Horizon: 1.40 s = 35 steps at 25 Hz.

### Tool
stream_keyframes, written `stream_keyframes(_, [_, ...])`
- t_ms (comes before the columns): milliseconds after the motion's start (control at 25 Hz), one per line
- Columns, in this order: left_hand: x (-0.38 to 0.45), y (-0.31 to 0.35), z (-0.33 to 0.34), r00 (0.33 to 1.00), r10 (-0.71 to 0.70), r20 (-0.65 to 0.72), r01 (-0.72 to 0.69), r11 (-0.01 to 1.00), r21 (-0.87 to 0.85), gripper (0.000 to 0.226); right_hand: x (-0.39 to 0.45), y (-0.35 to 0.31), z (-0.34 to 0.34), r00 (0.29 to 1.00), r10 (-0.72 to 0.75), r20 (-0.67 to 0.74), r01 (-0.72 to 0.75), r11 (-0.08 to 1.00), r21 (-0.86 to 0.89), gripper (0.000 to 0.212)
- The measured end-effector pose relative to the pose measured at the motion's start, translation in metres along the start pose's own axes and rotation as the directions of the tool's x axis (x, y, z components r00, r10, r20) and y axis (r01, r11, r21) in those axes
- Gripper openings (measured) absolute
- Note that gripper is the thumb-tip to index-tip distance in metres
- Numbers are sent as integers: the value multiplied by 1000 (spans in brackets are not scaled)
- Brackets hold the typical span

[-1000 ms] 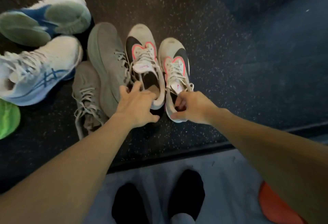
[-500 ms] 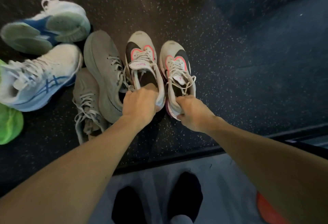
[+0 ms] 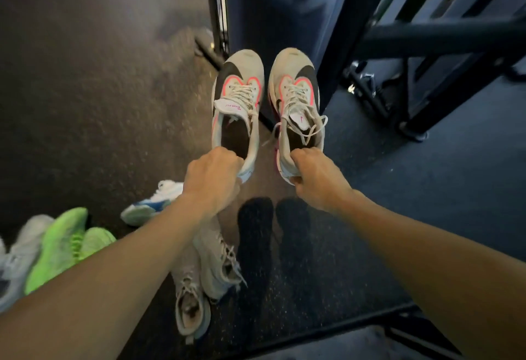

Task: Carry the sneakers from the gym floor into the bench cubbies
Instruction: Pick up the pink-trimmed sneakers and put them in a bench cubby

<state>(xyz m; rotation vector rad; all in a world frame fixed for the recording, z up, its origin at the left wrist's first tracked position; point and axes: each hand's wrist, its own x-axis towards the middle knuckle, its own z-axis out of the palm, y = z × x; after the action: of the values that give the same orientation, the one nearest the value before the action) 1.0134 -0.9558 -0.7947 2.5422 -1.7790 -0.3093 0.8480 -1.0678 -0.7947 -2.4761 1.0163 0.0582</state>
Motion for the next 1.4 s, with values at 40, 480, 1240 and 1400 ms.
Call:
stream_keyframes(40, [-2, 2, -41, 998, 27, -60, -26, 999, 23, 18, -3, -17, -39, 998, -22, -54, 20, 1000, -23, 27])
stream_keyframes(480, [-77, 66, -437, 866, 230, -445, -179, 972, 154, 19, -131, -182, -400, 860, -168, -482, 38, 962, -269, 22])
stream_keyframes(1240, [-439, 254, -685, 527, 619, -582, -621, 748, 234, 37, -604, -316, -578, 594, -16, -804, -378, 877, -296, 29])
stream_keyframes(1400, [-511, 288, -706, 392, 698, -599, -710, 644, 285, 32, -700, -342, -577, 498, 46, -866, -500, 831, -244, 30])
